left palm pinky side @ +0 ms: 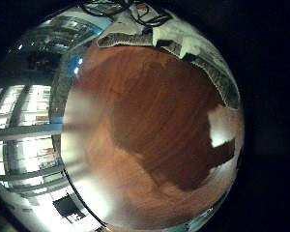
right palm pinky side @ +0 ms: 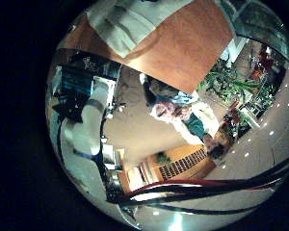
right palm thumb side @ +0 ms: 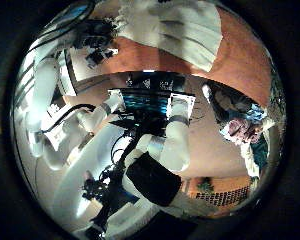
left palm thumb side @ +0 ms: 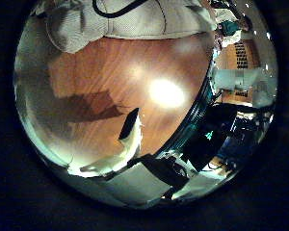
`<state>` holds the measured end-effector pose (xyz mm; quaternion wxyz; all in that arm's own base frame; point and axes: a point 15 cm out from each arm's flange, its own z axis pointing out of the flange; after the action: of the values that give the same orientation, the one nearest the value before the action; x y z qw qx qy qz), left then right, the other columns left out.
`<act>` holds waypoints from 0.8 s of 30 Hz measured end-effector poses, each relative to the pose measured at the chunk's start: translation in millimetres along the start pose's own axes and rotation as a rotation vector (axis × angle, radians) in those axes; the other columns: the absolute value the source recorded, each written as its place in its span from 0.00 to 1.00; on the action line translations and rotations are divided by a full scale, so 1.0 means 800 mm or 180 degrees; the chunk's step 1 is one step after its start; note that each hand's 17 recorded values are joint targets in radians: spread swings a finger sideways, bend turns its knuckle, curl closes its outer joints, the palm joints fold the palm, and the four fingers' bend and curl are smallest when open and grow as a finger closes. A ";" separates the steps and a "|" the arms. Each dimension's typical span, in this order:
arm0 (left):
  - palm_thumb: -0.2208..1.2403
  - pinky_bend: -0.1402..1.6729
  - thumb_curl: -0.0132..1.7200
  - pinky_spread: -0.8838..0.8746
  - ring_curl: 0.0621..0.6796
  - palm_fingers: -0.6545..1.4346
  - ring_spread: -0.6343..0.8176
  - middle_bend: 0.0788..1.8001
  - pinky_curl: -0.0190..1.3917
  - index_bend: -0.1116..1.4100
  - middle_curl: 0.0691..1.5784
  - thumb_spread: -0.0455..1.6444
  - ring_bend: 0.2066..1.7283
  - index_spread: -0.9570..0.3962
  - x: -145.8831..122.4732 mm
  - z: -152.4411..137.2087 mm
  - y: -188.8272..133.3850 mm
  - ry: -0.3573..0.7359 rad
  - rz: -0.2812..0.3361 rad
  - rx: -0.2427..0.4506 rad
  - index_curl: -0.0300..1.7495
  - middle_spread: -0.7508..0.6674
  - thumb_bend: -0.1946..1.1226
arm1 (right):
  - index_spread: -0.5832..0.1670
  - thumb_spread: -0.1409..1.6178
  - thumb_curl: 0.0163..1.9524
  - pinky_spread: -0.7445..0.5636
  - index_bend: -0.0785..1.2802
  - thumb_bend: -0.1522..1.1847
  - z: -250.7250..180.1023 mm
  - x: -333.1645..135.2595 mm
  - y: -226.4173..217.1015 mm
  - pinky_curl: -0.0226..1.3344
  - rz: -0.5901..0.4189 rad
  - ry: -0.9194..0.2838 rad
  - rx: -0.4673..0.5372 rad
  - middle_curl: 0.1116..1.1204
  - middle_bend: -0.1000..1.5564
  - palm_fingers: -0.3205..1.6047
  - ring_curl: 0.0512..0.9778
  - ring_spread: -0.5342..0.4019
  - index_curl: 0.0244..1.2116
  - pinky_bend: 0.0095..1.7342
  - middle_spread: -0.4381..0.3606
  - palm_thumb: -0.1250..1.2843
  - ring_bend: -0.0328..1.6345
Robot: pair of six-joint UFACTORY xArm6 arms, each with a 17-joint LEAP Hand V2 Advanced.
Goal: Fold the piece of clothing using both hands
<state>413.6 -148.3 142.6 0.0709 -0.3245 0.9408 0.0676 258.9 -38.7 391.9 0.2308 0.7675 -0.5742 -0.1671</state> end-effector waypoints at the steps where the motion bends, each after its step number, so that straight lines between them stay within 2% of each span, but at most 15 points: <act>1: 0.37 0.31 0.19 0.60 0.22 0.40 0.53 0.07 0.25 0.20 0.19 0.59 0.27 0.60 -0.001 0.000 0.000 0.0000 0.0001 -0.0003 0.21 0.49 0.13 | 0.28 0.84 0.10 0.83 0.18 0.11 0.000 -0.001 0.000 0.19 -0.0004 -0.0002 0.0004 0.26 0.22 0.31 0.19 0.70 0.23 0.21 0.53 0.29 0.28; 17: 0.41 0.28 0.19 0.58 0.21 0.43 0.51 0.08 0.24 0.19 0.20 0.62 0.26 0.60 -0.014 0.010 -0.022 -0.0022 -0.0045 -0.0058 0.22 0.50 0.13 | 0.28 0.84 0.10 0.83 0.18 0.11 0.004 -0.002 0.007 0.20 0.0061 -0.0023 -0.0046 0.26 0.21 0.31 0.19 0.70 0.23 0.20 0.53 0.29 0.28; 21: 0.41 0.23 0.19 0.56 0.19 0.52 0.46 0.17 0.22 0.21 0.23 0.62 0.25 0.58 -0.012 0.016 -0.025 -0.0010 -0.0083 -0.0086 0.23 0.43 0.13 | 0.28 0.84 0.10 0.83 0.18 0.11 0.003 -0.002 0.009 0.21 0.0066 -0.0016 -0.0025 0.26 0.21 0.31 0.19 0.70 0.23 0.20 0.53 0.30 0.27; 24: 0.41 0.21 0.19 0.51 0.19 0.61 0.36 0.27 0.21 0.22 0.27 0.62 0.27 0.54 -0.005 0.018 -0.028 -0.0006 -0.0074 -0.0097 0.25 0.35 0.13 | 0.28 0.84 0.09 0.83 0.18 0.11 0.002 -0.002 0.012 0.21 0.0071 -0.0009 0.0002 0.26 0.22 0.31 0.19 0.70 0.23 0.19 0.53 0.30 0.27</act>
<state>431.6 -161.0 127.2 0.0677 -0.3364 0.9357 0.0815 249.5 -39.3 396.0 0.2317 0.7609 -0.5831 -0.1654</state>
